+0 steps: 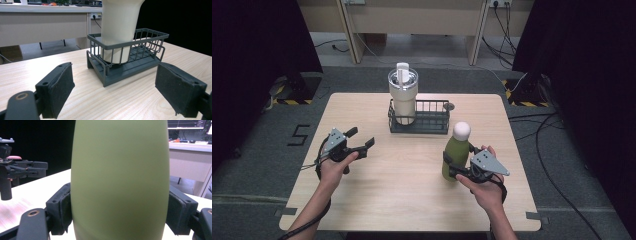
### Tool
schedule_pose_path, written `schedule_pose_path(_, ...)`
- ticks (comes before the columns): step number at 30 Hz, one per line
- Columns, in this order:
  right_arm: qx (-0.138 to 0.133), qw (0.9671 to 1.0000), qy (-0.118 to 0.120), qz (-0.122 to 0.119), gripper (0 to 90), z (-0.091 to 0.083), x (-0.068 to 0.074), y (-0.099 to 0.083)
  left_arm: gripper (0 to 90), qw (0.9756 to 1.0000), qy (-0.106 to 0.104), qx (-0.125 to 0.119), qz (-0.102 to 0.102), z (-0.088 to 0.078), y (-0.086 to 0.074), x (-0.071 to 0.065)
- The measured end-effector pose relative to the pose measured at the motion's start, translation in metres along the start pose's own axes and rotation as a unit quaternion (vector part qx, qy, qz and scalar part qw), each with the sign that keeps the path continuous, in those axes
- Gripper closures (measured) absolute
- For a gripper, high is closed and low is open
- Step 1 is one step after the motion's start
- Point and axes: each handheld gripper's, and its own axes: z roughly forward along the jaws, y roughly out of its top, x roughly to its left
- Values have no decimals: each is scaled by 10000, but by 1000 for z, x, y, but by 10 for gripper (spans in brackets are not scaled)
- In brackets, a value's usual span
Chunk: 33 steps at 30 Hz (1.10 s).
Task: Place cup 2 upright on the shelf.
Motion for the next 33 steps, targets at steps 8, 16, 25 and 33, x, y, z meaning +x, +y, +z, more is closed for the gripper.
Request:
schedule_pose_path(8, -48, 10000, -65, 26, 221, 5, -3, 5, 142, 10000, 4, -4, -18, -1, 0, 1)
schedule_pose_path(16, -84, 9998, -156, 6, 221, 10, -6, 11, 142, 10000, 9, 12, -25, 0, 0, 1)
schedule_pose_path(25, -122, 9996, -247, -8, 221, 16, -9, 15, 142, 10000, 16, 15, -32, -1, 0, 1)
schedule_pose_path(33, -156, 9994, -296, -26, 221, 22, -11, 20, 143, 10000, 20, 24, -40, 0, 0, 1)
